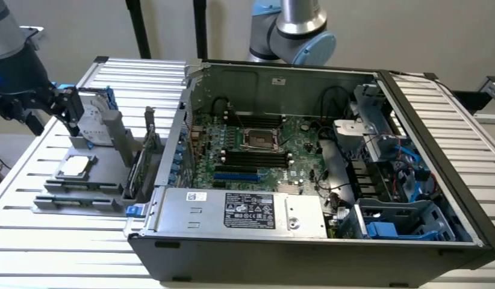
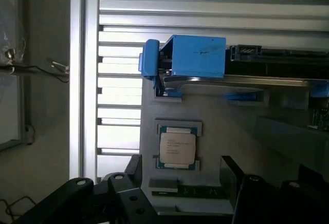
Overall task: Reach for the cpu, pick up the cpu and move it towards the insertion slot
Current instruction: 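Pick up the cpu and move it towards the insertion slot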
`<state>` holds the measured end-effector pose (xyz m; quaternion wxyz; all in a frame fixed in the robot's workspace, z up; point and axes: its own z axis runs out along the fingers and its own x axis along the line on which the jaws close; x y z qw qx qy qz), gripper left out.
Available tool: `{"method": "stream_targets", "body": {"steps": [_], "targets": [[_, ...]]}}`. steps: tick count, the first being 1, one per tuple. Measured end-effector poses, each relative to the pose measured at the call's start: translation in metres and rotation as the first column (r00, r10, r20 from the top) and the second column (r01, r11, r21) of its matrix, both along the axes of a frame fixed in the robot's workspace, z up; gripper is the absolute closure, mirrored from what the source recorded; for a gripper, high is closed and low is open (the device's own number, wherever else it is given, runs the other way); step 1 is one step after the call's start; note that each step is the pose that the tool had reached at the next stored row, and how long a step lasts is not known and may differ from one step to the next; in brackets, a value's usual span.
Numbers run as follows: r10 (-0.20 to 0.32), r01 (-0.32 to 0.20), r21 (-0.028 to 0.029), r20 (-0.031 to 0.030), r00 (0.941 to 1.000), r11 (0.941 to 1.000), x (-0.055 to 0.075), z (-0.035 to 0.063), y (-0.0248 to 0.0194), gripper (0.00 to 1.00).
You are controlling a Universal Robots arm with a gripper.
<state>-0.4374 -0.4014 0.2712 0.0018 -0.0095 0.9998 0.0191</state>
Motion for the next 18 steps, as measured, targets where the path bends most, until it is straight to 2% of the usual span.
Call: {"method": "stream_targets", "body": {"steps": [12,18], "targets": [[-0.003,0.003,0.0001,0.0000,1.0000,1.0000,0.003,-0.0219,-0.0017,0.29],[-0.022,0.022,0.0000,0.0000,0.9998,0.9998,0.003,-0.0327,-0.0020,0.29]]}}
